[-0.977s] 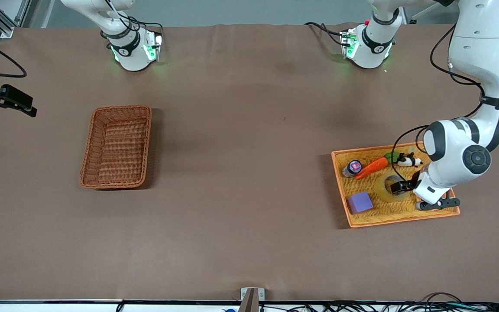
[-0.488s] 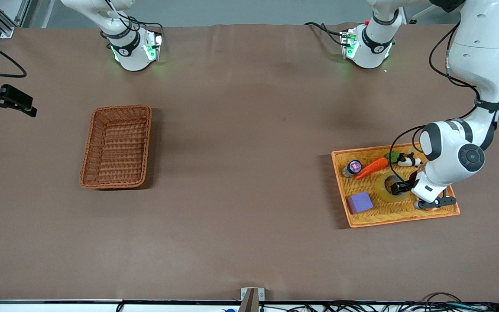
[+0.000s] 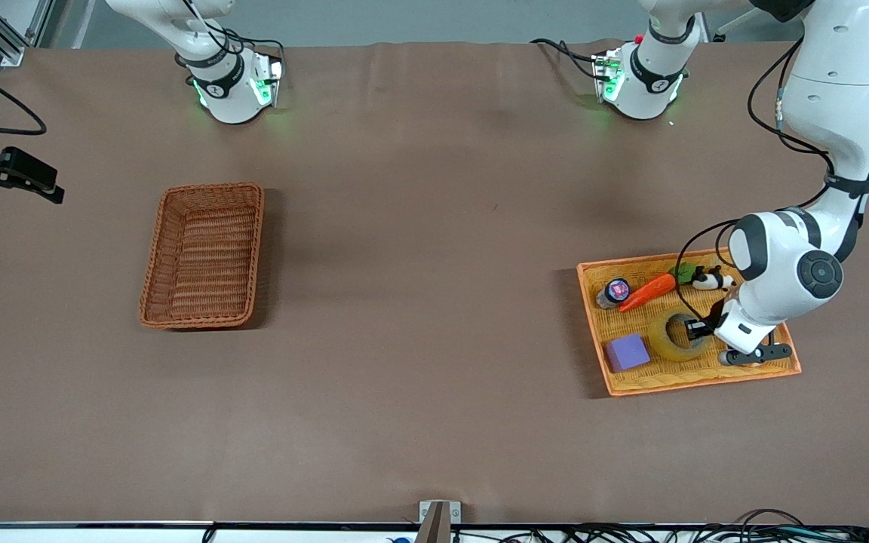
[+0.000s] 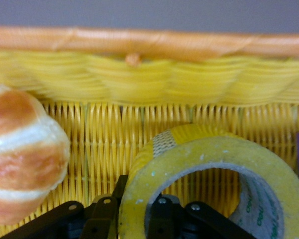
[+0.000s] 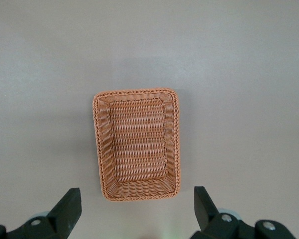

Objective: Move tape to another basket
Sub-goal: 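Lower the left gripper onto the tape roll and grasp its rim, then lift the tape roll and carry it toward the brown basket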

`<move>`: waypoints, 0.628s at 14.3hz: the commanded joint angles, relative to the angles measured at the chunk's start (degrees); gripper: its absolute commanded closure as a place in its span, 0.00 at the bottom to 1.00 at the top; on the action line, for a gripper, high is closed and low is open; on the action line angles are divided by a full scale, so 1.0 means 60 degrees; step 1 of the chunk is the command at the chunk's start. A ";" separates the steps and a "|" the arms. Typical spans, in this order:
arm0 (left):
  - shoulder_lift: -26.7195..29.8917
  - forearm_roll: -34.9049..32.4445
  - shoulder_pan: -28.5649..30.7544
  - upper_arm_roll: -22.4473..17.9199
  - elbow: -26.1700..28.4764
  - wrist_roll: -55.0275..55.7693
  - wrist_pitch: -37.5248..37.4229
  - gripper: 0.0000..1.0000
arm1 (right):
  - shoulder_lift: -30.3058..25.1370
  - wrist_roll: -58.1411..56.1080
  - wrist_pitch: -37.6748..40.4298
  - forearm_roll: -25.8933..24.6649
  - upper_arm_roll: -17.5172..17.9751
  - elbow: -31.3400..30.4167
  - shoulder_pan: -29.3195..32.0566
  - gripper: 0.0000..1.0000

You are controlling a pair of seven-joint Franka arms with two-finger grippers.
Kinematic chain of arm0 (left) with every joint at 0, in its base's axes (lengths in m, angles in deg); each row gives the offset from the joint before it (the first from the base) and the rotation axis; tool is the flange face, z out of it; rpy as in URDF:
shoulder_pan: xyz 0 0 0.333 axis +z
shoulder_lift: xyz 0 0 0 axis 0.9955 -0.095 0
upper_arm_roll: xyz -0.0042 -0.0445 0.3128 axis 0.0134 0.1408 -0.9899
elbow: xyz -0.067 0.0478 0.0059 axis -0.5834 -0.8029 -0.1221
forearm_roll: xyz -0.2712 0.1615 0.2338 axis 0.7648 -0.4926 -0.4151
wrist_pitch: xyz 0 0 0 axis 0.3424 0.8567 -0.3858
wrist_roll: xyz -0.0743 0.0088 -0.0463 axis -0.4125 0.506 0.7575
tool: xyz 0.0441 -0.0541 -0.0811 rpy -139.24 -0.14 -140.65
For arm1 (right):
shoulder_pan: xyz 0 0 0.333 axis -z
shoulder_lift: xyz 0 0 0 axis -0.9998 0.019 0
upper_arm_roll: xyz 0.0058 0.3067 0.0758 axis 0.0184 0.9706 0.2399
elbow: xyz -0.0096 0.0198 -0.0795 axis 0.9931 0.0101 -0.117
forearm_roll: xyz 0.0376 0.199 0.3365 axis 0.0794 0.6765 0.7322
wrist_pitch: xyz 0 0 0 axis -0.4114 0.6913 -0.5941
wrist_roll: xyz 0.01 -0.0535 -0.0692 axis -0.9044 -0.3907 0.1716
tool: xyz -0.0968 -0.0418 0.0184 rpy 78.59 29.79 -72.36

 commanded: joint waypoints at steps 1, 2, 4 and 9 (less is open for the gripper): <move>0.0833 -0.0287 0.0012 0.0033 -0.0679 -0.0337 -0.1279 1.00 | -0.0151 -0.0094 0.0006 0.0124 0.0047 -0.0127 0.0094 0.00; 0.0879 -0.0332 -0.0046 0.0063 -0.1293 -0.0338 -0.2069 1.00 | -0.0151 -0.0094 0.0006 0.0124 0.0047 -0.0127 0.0094 0.00; 0.0879 -0.0361 -0.0178 0.0355 -0.2494 -0.0352 -0.3622 1.00 | -0.0151 -0.0094 0.0021 0.0124 0.0047 -0.0127 0.0094 0.00; 0.0821 -0.0464 -0.1126 0.1601 -0.3569 0.0173 -0.4992 1.00 | -0.0165 -0.0094 0.0036 0.0124 0.0047 -0.0156 0.0079 0.00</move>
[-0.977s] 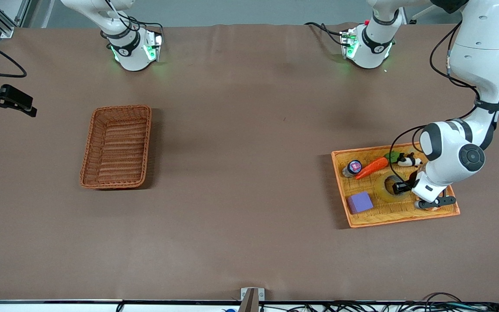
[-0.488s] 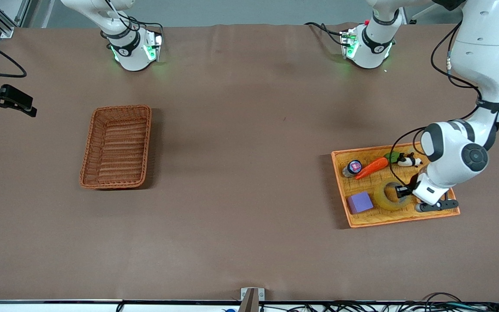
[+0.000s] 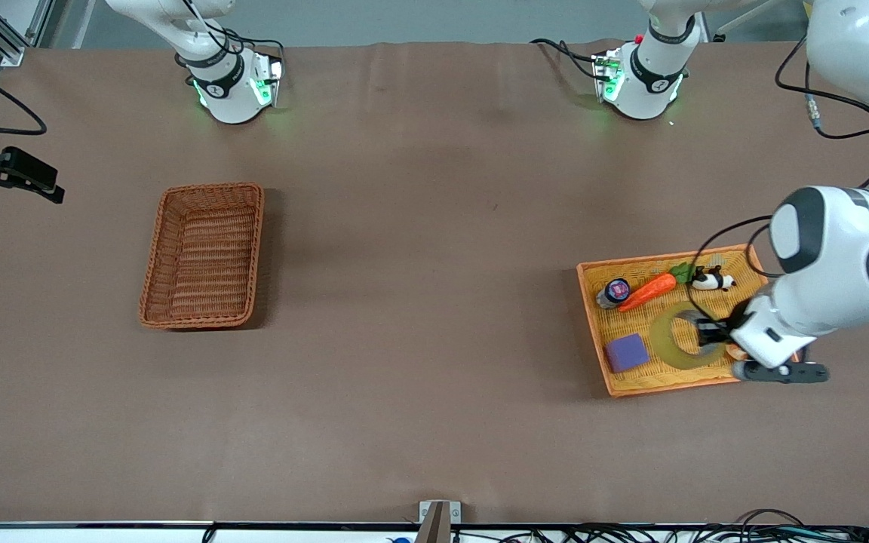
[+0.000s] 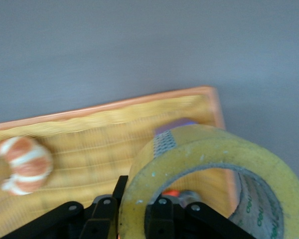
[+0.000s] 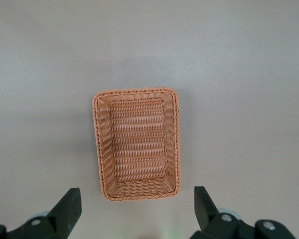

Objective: Move tape to another basket
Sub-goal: 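Lift the tape roll and carry it toward the brown basket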

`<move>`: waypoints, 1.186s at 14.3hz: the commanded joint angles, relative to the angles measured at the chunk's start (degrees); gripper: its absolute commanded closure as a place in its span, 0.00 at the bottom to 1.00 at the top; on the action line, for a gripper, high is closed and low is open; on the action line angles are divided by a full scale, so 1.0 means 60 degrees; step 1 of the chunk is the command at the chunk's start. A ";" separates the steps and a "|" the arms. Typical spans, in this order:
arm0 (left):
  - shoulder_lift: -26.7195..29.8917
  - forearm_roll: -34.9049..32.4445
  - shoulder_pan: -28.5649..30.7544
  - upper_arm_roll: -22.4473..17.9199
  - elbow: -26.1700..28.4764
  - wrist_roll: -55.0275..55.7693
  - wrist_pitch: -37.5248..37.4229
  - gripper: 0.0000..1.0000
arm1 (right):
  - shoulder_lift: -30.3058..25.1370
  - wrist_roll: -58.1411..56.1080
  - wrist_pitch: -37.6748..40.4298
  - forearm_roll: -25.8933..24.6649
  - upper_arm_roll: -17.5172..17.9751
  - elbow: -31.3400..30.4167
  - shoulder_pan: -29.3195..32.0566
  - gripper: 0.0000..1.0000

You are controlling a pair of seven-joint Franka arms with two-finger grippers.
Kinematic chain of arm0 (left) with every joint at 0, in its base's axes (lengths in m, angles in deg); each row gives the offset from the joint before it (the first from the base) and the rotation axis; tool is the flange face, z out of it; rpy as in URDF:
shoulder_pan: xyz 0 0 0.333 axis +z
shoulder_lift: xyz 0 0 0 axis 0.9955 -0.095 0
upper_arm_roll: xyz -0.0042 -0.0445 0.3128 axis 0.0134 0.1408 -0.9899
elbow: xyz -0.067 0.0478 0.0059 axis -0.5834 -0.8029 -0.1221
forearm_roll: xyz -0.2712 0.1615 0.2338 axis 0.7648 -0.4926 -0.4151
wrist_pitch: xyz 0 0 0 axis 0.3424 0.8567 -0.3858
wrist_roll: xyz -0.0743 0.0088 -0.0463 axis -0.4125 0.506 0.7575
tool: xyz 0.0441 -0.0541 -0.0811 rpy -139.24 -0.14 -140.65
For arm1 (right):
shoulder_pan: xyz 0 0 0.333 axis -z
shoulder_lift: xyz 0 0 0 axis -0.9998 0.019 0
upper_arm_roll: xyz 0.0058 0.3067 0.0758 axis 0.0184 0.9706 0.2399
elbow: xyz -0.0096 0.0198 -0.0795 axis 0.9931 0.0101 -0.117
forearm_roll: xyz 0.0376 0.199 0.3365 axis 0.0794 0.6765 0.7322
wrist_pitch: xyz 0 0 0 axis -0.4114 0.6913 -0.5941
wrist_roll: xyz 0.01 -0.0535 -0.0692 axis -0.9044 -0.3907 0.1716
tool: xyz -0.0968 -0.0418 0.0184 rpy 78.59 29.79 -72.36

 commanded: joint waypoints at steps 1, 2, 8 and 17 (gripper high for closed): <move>-0.0270 -0.0468 -0.1250 0.0148 -0.0251 0.0429 -0.0186 1.00 | -0.0165 -0.0094 0.0021 0.0124 0.0045 -0.0156 0.0094 0.00; -0.0431 -0.0848 -0.1865 0.0148 -0.0266 0.0763 -0.0186 1.00 | -0.0165 -0.0094 0.0021 0.0124 0.0045 -0.0156 0.0094 0.00; -0.2230 -0.2302 -0.4929 0.0207 -0.1199 0.4118 -0.0156 1.00 | -0.0165 -0.0094 0.0006 0.0124 0.0045 -0.0156 0.0094 0.00; -0.4795 -0.1570 -0.6720 0.0236 -0.3325 0.4649 0.1907 0.99 | -0.0151 -0.0080 -0.0037 0.0124 0.0045 -0.0142 0.0079 0.00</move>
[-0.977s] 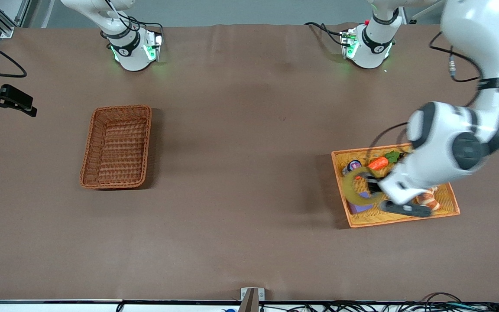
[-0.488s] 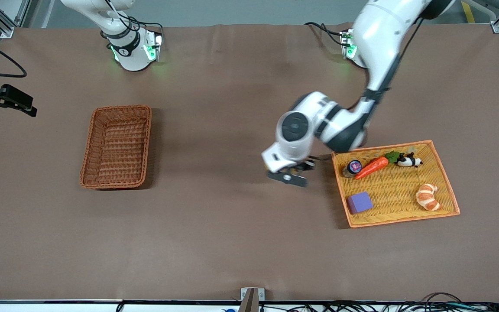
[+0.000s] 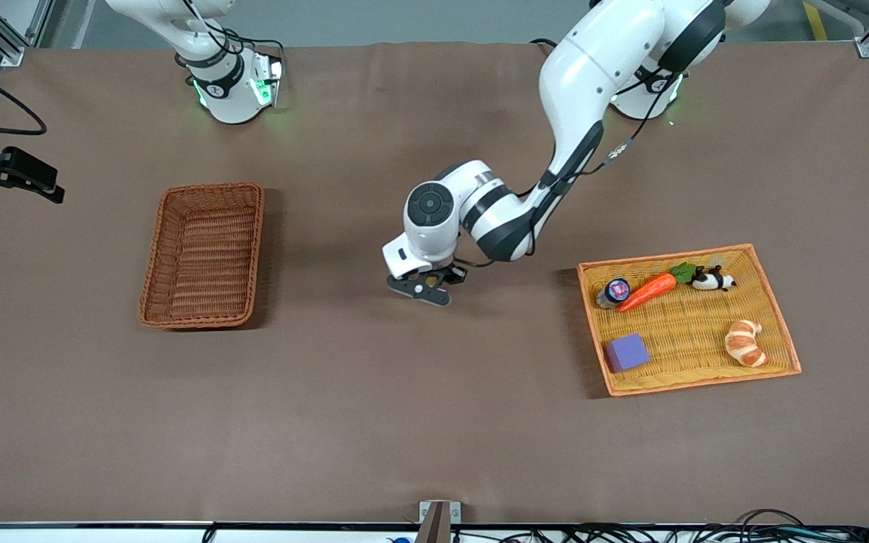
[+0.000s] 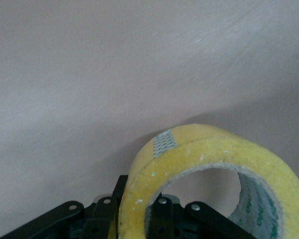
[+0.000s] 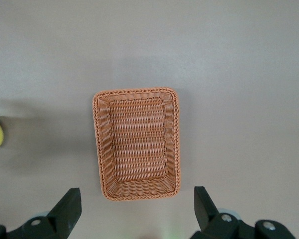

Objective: Move tape to another basket
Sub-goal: 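Lift the tape roll and carry it toward the brown basket, then set the tape roll on the table and withdraw the left gripper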

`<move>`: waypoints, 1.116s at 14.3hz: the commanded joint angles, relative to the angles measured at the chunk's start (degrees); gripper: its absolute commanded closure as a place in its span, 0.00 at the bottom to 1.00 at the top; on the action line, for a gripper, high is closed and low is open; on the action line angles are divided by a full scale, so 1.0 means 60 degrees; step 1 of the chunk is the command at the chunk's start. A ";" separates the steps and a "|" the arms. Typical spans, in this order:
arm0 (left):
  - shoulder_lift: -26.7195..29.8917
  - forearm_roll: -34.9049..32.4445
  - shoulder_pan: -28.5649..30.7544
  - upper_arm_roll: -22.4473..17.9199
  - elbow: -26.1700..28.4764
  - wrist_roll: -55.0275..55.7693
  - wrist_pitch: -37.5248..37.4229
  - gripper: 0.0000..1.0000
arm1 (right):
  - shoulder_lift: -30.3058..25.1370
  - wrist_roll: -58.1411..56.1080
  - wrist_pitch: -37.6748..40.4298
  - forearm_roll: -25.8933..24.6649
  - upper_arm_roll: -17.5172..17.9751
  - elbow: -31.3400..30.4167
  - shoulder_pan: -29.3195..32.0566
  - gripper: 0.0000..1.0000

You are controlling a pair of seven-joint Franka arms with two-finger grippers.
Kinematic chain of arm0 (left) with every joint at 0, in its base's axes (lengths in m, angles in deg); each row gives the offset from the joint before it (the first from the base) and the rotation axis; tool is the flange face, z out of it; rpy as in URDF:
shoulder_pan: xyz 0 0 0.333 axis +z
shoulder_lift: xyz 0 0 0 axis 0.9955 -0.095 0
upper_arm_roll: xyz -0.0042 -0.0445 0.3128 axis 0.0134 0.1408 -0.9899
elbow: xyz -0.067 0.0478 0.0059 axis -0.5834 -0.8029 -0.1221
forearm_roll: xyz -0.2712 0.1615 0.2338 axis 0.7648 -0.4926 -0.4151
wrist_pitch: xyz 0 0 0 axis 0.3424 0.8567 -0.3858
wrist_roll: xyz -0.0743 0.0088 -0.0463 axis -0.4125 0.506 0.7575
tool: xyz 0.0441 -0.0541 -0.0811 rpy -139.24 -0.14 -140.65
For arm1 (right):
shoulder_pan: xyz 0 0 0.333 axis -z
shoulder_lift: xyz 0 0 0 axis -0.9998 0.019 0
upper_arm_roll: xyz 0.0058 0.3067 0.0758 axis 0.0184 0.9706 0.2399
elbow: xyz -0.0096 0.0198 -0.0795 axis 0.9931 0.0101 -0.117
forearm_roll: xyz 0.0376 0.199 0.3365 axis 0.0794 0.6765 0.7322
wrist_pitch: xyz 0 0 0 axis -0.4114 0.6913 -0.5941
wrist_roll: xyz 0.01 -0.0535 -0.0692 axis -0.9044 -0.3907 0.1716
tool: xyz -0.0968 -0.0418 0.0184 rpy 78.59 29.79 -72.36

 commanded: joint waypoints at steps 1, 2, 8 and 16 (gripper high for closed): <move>-0.0836 0.0161 -0.0069 0.0016 -0.1156 -0.0245 0.0352 0.96 | -0.0151 -0.0080 -0.0086 0.0124 0.0049 -0.0122 0.0079 0.00; -0.0968 0.0161 -0.0084 0.0016 -0.1274 -0.0304 0.0513 0.93 | -0.0151 -0.0080 -0.0101 0.0124 0.0049 -0.0122 0.0079 0.00; -0.0211 -0.0044 -0.0070 -0.0174 -0.1143 -0.1052 0.0224 0.00 | -0.0151 -0.0080 -0.0072 0.0124 0.0049 -0.0122 0.0094 0.00; 0.3229 0.0131 0.2168 -0.0028 -0.0106 -0.1154 -0.2971 0.00 | -0.0165 -0.0094 0.0015 0.0138 0.0049 -0.0224 0.0108 0.00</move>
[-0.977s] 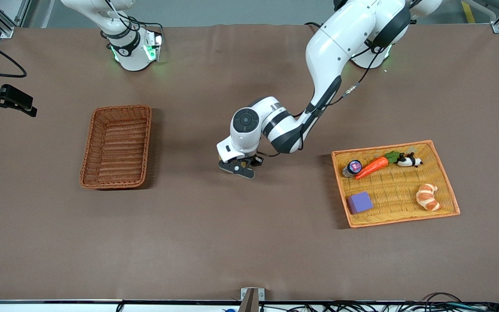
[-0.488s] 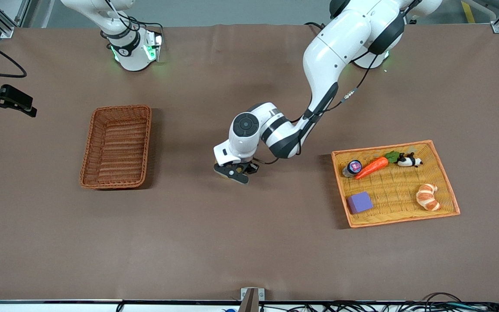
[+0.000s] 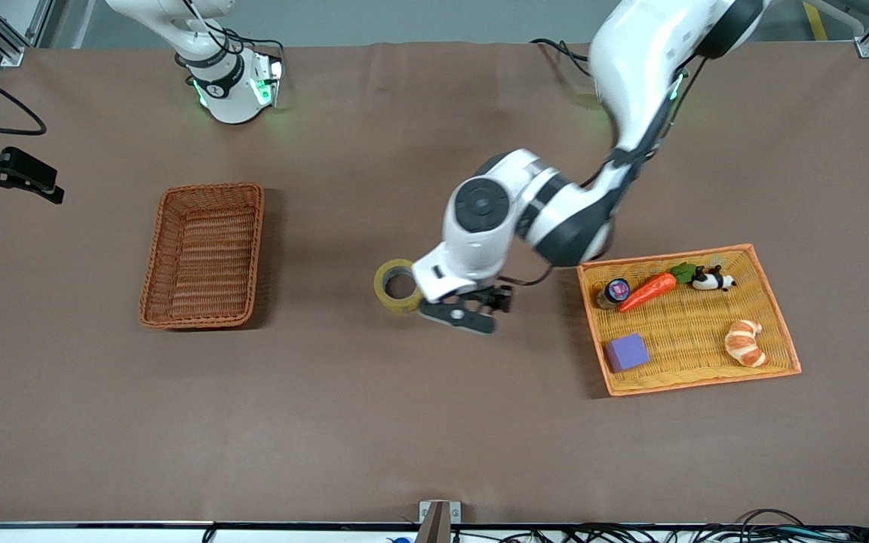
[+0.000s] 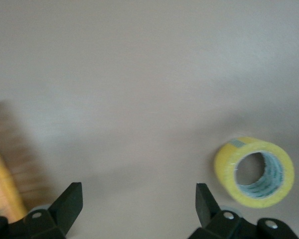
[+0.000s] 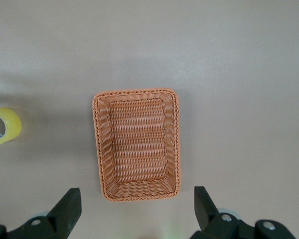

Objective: Move tape to another basket
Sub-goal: 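Set the tape roll on the table and withdraw the left gripper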

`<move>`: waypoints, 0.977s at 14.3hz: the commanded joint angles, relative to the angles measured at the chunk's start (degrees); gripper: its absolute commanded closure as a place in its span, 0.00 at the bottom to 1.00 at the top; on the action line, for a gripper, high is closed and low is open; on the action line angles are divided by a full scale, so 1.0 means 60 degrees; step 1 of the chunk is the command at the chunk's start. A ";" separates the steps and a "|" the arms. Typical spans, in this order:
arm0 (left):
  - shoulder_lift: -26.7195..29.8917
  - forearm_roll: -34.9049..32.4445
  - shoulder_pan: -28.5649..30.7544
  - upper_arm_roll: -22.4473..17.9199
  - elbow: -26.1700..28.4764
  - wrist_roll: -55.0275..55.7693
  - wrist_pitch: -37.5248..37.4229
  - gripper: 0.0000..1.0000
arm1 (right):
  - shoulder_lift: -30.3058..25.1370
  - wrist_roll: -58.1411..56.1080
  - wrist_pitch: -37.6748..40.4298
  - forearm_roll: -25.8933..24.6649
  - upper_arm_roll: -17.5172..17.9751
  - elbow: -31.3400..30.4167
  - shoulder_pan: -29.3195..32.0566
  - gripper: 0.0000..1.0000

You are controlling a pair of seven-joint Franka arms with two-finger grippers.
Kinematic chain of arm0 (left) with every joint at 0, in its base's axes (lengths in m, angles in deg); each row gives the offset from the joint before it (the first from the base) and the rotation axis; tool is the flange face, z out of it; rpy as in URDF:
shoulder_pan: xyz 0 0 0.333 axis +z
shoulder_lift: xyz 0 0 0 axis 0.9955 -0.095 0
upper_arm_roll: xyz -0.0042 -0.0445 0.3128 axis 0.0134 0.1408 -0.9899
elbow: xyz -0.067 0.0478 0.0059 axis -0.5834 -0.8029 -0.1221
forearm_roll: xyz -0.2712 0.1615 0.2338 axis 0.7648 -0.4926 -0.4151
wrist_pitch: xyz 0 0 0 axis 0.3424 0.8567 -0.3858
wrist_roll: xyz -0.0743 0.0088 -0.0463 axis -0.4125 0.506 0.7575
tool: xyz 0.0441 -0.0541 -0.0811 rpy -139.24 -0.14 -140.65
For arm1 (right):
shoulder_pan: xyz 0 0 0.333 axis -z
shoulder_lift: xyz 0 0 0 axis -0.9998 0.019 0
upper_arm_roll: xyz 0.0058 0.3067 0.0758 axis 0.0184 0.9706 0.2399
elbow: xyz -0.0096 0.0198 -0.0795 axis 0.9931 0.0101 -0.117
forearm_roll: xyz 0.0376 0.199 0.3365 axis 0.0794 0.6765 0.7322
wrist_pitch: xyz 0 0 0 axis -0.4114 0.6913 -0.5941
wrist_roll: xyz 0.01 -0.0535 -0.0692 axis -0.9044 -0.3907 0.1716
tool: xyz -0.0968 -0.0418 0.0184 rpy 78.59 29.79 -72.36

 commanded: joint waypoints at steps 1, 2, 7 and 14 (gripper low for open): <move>0.1737 0.0129 0.1067 0.0044 0.1389 -0.0103 -0.0161 0.00 | -0.0165 -0.0109 0.0016 0.0138 0.0079 -0.0309 0.0050 0.00; 0.2177 0.0143 0.1651 0.0059 0.1668 -0.0117 -0.0175 0.00 | -0.0165 -0.0094 -0.0071 0.0124 0.0253 -0.0382 -0.0008 0.00; 0.3745 0.1168 0.3661 0.0205 0.2648 -0.1930 -0.0292 0.00 | -0.0135 -0.0021 -0.1077 0.0124 0.0854 -0.1609 -0.0082 0.00; 0.5037 0.1431 0.4966 0.0191 0.3238 -0.2388 -0.0453 0.00 | -0.0106 0.1278 -0.4387 -0.0007 0.1819 -0.4801 -0.0814 0.00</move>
